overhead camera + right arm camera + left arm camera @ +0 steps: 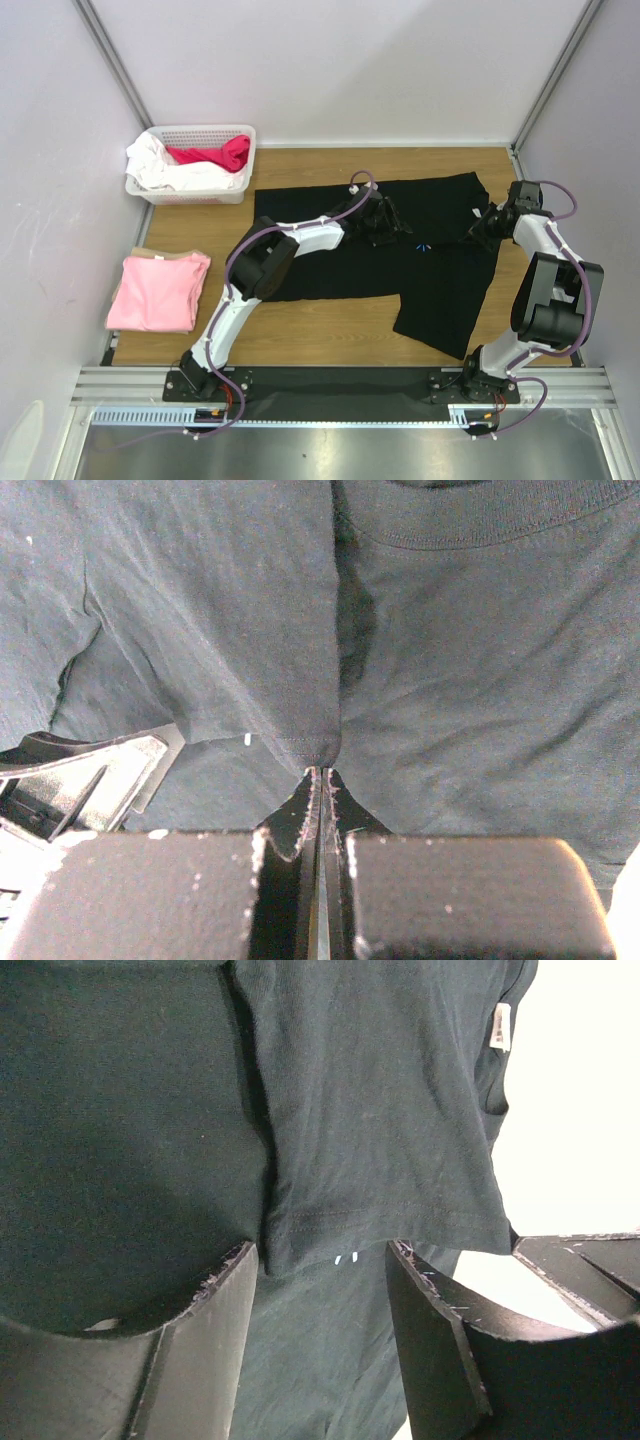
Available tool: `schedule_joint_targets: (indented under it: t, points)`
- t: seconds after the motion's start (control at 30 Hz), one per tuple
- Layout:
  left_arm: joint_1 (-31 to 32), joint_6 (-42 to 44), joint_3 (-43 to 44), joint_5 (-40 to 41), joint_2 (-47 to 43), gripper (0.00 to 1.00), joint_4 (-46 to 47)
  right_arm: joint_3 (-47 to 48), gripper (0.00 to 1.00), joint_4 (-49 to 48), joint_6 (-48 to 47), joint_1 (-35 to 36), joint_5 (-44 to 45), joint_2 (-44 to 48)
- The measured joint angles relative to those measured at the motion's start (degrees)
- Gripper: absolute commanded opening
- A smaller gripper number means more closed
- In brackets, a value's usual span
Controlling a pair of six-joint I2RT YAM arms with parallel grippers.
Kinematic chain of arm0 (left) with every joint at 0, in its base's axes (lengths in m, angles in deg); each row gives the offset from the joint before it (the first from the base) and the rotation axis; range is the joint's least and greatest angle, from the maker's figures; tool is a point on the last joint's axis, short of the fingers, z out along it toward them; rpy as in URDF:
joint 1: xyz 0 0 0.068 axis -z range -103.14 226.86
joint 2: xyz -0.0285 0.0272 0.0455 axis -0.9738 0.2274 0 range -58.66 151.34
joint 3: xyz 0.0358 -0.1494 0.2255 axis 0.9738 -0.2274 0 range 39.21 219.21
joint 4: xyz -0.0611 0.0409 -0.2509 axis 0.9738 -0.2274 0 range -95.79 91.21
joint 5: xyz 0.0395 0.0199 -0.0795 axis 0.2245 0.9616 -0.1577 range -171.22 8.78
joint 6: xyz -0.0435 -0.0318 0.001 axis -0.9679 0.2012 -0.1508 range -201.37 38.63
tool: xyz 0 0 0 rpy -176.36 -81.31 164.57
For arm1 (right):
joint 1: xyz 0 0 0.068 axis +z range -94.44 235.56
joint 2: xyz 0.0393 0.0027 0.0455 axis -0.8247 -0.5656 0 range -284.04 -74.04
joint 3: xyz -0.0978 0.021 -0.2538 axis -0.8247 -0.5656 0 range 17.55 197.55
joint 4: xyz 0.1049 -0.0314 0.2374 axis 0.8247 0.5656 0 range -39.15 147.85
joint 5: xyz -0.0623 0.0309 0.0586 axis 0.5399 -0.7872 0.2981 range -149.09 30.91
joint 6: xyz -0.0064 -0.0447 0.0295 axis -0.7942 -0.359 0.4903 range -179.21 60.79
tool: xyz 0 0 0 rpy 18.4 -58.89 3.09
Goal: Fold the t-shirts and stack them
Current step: Fold the tshirt
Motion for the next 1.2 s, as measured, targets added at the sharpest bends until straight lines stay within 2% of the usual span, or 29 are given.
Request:
schedule_joint_targets:
  t: [0.23,0.27,0.33,0.37,0.47,0.77,1.2]
  points:
    - [0.0,-0.94,0.0,-0.52,0.83,0.4,1.79,0.0,0.0,0.0,0.0,-0.04,-0.02,0.0]
    - [0.0,-0.94,0.0,-0.68,0.94,0.31,1.97,0.0,0.0,0.0,0.0,-0.04,0.0,0.0]
    - [0.0,-1.09,0.0,-0.87,1.11,0.24,2.01,0.0,0.0,0.0,0.02,-0.11,0.0,0.0]
    - [0.0,-0.94,0.0,-0.92,1.14,0.15,1.97,0.0,0.0,0.0,0.02,-0.15,0.0,0.0]
    - [0.0,-0.9,0.0,-0.98,1.16,0.0,1.97,0.0,0.0,0.0,0.02,-0.24,0.0,0.0]
    - [-0.11,1.2,-0.48,-1.11,0.37,0.0,1.03,0.0,0.0,0.04,0.02,-0.66,0.02,0.0]
    - [-1.49,2.12,-8.63,-1.4,-7.28,0.0,2.62,0.0,0.0,1.01,-0.15,-0.72,0.59,1.42]
